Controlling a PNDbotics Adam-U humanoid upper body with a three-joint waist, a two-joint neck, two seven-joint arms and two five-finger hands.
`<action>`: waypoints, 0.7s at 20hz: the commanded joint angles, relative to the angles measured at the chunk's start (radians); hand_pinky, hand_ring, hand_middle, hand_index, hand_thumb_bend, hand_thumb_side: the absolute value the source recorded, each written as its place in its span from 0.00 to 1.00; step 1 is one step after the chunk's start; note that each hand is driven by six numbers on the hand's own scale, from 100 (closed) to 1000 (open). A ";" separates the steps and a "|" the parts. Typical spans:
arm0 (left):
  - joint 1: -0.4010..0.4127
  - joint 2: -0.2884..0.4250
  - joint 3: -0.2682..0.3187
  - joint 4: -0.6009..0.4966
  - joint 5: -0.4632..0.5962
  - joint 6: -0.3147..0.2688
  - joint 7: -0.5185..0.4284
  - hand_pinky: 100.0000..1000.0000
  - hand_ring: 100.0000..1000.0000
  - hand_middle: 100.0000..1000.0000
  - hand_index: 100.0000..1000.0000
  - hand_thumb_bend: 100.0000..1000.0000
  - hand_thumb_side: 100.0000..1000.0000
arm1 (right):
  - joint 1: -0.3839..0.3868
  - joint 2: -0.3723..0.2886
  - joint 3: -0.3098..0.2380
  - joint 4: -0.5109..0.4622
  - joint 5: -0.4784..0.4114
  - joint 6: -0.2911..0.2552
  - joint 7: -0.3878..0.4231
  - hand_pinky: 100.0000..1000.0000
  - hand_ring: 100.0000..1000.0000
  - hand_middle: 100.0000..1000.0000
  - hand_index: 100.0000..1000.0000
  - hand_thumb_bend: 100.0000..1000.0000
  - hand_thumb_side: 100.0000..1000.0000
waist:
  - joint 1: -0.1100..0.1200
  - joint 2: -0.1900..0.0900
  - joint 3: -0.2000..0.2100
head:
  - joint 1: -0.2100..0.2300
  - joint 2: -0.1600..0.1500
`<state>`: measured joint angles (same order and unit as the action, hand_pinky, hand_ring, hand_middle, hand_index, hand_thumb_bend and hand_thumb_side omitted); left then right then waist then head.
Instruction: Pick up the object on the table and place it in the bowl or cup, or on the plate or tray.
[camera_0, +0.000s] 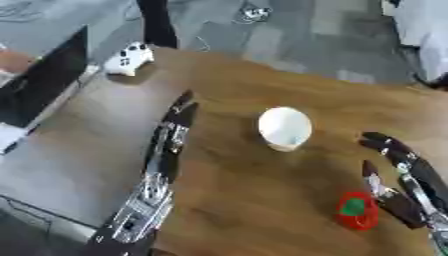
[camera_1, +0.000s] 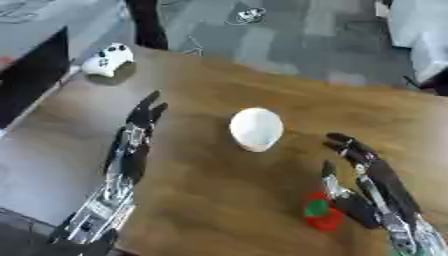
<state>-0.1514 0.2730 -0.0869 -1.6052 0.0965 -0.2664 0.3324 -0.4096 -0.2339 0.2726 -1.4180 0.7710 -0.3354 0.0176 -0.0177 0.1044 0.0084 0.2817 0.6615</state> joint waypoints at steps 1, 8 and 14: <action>-0.006 0.023 0.010 -0.023 -0.005 0.001 0.004 1.00 0.91 0.95 0.92 0.55 0.86 | -0.009 -0.006 -0.005 -0.012 0.001 -0.002 -0.004 0.93 0.93 0.89 0.88 0.00 0.86 | 0.001 -0.017 0.000 | -0.002 -0.014; 0.000 0.007 0.011 -0.024 0.003 -0.002 0.008 1.00 0.91 0.94 0.92 0.54 0.86 | 0.020 0.031 -0.022 0.001 -0.343 0.059 -0.087 0.95 0.95 0.90 0.87 0.00 0.79 | 0.001 -0.017 0.002 | -0.003 -0.066; 0.005 -0.010 0.010 -0.020 0.011 -0.007 0.011 1.00 0.91 0.94 0.92 0.54 0.86 | 0.040 0.043 -0.040 -0.024 -0.623 0.111 -0.090 1.00 1.00 0.93 0.89 0.00 0.82 | 0.001 -0.018 0.001 | 0.002 -0.091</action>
<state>-0.1397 0.2618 -0.0831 -1.6054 0.1000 -0.2699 0.3401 -0.3647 -0.1922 0.2437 -1.4191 0.1967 -0.2346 -0.0718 -0.0188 0.1025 0.0086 0.2819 0.5861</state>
